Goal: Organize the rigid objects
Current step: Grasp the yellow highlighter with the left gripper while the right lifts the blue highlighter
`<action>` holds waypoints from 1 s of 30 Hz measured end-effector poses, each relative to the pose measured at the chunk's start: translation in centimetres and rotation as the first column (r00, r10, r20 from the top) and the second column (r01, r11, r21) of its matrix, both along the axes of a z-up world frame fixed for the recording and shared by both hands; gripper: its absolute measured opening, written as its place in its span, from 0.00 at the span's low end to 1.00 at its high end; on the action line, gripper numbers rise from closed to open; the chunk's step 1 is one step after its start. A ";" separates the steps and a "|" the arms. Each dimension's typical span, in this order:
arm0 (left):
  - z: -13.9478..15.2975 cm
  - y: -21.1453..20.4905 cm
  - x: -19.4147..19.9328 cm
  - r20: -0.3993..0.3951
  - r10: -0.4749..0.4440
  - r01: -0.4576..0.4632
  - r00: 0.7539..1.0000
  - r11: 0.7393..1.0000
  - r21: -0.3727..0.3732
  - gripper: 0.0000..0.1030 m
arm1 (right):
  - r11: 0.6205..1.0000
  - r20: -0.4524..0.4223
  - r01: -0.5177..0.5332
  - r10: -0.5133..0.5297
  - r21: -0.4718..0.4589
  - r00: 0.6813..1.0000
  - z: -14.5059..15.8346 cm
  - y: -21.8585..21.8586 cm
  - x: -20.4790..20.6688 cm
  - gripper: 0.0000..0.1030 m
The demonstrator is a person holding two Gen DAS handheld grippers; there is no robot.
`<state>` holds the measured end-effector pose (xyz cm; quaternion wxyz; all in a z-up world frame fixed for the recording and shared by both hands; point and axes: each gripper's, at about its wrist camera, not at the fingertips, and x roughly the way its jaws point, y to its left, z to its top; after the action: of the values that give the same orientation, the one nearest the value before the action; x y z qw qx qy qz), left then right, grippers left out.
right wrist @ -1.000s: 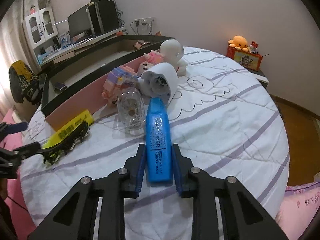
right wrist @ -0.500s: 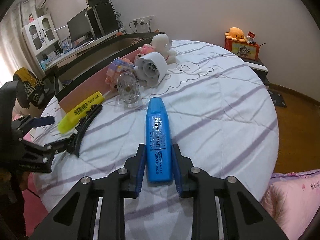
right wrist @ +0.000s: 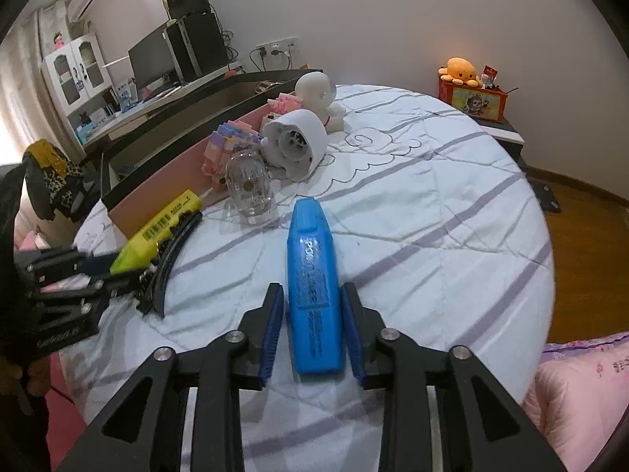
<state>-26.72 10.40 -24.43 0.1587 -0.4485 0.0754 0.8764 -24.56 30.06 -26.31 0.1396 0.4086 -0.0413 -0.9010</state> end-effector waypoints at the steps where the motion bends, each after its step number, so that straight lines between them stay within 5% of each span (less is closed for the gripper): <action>1: 0.0 0.1 0.1 0.002 -0.002 0.002 1.000 1.000 0.001 0.27 | 1.000 0.002 0.001 -0.001 -0.010 1.000 0.0 0.0 -0.1 0.31; 9: 0.1 0.1 0.9 0.019 -0.007 0.006 1.000 0.999 0.050 0.20 | 0.994 0.011 -0.065 0.066 -0.084 0.998 -0.1 -0.7 1.8 0.24; 22: 0.3 -0.7 5.4 0.012 -0.079 0.080 0.997 0.996 -0.031 0.22 | 0.990 0.041 -0.137 0.139 -0.045 0.989 0.4 -2.9 5.3 0.25; 30: -0.1 -0.1 1.9 0.006 -0.037 0.037 0.999 0.999 -0.020 0.41 | 0.993 0.032 -0.114 0.115 -0.007 0.993 0.1 -3.9 4.0 0.25</action>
<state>-24.84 10.34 -24.57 0.1706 -0.4511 0.0919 0.8712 -20.57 26.12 -26.18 0.1914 0.4243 -0.0223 -0.8848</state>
